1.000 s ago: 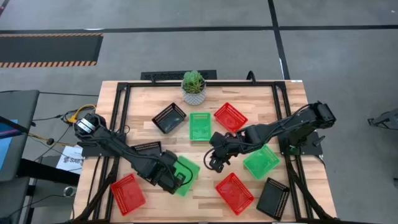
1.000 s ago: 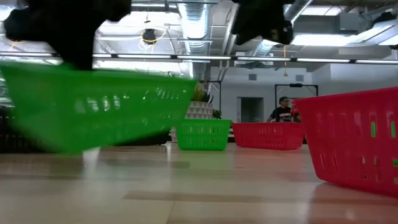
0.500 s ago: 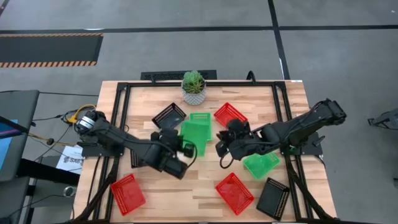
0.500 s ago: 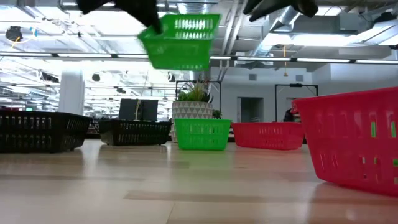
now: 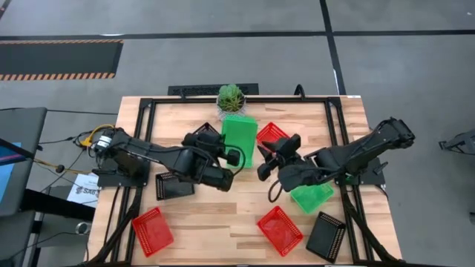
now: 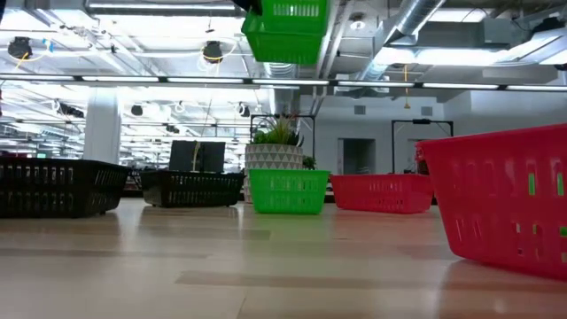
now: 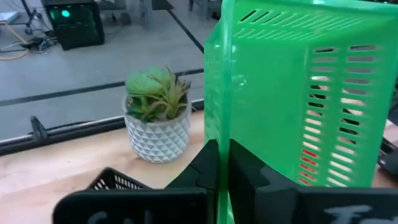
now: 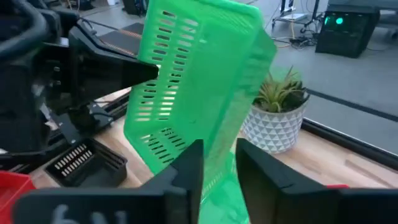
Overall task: Stack baskets by color
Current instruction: Stack the left green bin on the middle green bin
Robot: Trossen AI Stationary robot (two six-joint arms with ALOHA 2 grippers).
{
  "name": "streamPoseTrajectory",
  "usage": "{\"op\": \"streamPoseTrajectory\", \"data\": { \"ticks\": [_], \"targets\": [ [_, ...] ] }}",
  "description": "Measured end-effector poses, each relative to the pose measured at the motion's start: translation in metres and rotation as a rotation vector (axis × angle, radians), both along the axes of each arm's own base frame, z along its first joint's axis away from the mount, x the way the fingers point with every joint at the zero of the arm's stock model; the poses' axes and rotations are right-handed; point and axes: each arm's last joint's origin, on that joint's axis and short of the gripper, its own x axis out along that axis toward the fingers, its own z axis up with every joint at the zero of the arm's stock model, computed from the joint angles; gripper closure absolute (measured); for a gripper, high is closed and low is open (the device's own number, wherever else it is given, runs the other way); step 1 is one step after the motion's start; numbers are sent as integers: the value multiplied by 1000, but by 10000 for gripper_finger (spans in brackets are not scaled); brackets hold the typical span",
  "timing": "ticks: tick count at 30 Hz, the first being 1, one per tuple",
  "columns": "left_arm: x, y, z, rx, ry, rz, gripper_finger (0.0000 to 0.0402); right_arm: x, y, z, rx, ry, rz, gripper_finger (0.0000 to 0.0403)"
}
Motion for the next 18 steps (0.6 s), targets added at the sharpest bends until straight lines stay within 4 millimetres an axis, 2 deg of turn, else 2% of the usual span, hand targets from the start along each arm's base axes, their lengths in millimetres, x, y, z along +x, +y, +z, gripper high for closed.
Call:
{"op": "streamPoseTrajectory", "data": {
  "ticks": [6, 9, 13, 18],
  "targets": [
    [1, 2, 1, 16, -19, 14, 401, -3, -8, 9, 15, -41, -21, 193],
    [3, 0, 2, 29, -35, 9, 401, 1, -17, 7, 16, -36, -50, 168],
    [6, -1, 4, 41, -41, -6, 401, 11, -30, 4, 37, -30, -49, 163],
    [5, 1, 3, 44, -40, 7, 401, 12, -34, 5, 39, -32, -57, 176]
  ]
}}
